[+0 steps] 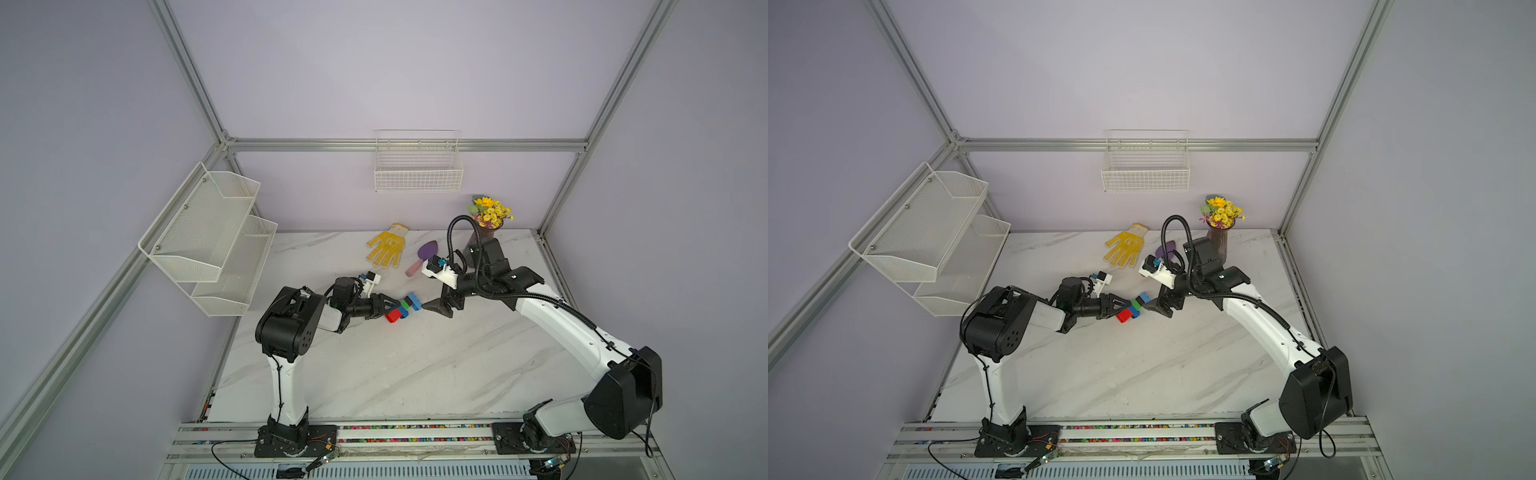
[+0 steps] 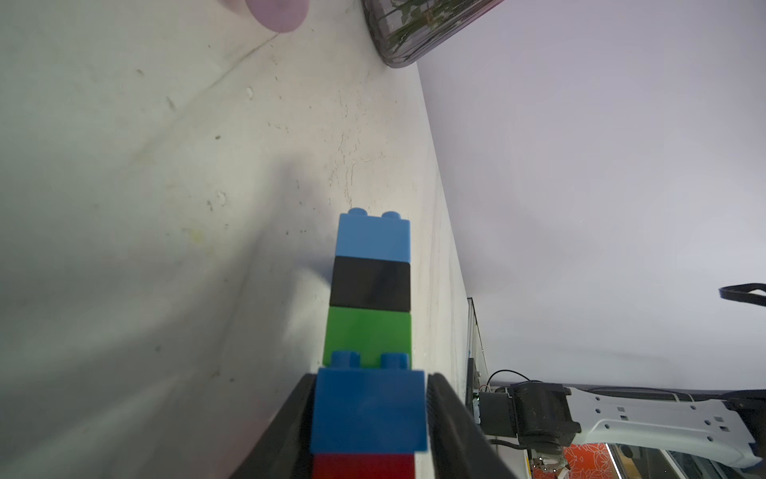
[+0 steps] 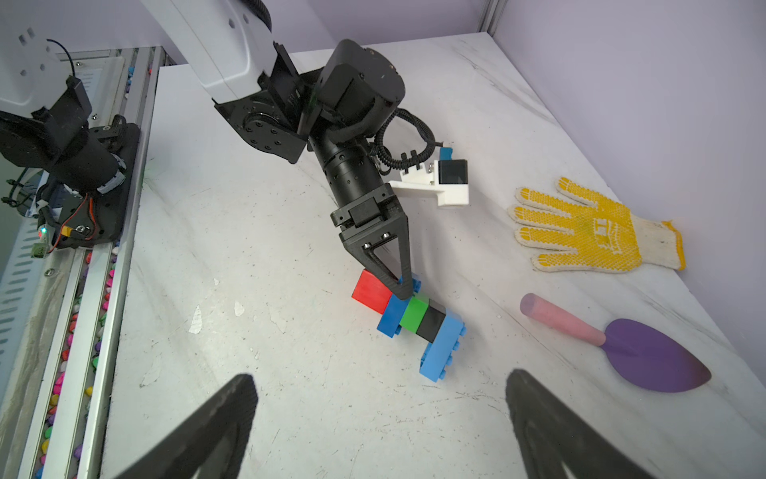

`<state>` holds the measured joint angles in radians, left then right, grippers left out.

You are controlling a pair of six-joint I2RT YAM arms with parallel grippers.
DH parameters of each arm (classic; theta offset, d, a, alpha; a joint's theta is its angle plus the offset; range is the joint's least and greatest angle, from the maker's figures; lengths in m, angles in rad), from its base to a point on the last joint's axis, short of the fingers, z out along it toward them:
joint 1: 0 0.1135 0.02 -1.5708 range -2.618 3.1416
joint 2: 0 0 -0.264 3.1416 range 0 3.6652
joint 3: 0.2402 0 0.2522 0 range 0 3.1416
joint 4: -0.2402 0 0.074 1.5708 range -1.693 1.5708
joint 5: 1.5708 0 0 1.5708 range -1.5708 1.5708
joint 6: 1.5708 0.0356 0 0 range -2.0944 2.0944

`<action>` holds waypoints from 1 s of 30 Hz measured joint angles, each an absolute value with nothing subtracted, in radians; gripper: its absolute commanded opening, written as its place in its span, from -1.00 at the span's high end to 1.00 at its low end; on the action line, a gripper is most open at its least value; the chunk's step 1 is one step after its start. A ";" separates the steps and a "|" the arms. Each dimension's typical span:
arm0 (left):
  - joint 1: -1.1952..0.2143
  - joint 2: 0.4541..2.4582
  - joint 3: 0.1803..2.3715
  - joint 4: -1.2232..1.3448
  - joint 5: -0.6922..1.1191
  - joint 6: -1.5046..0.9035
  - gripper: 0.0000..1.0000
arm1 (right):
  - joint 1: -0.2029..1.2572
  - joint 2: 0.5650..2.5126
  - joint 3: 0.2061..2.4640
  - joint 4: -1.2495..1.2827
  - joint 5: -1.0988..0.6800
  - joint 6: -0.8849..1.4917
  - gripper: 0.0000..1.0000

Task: Assemble the letter f with lego
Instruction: Place the lego brick at the center of the board.

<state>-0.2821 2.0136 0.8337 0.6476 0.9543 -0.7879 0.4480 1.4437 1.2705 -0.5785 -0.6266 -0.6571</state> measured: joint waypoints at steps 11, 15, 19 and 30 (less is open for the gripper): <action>-0.282 1.927 0.873 0.297 0.934 -0.614 0.00 | 0.448 1.446 1.271 -0.567 -0.635 -0.654 -0.94; -0.282 1.905 0.881 0.201 0.926 -0.561 -0.01 | 0.448 1.446 1.263 -0.560 -0.638 -0.654 -0.94; -0.282 1.899 0.881 0.130 0.912 -0.530 0.00 | 0.448 1.447 1.258 -0.553 -0.641 -0.654 -0.94; -0.284 1.860 0.914 -0.064 0.844 -0.421 -0.16 | 0.448 1.449 1.258 -0.547 -0.645 -0.654 -0.94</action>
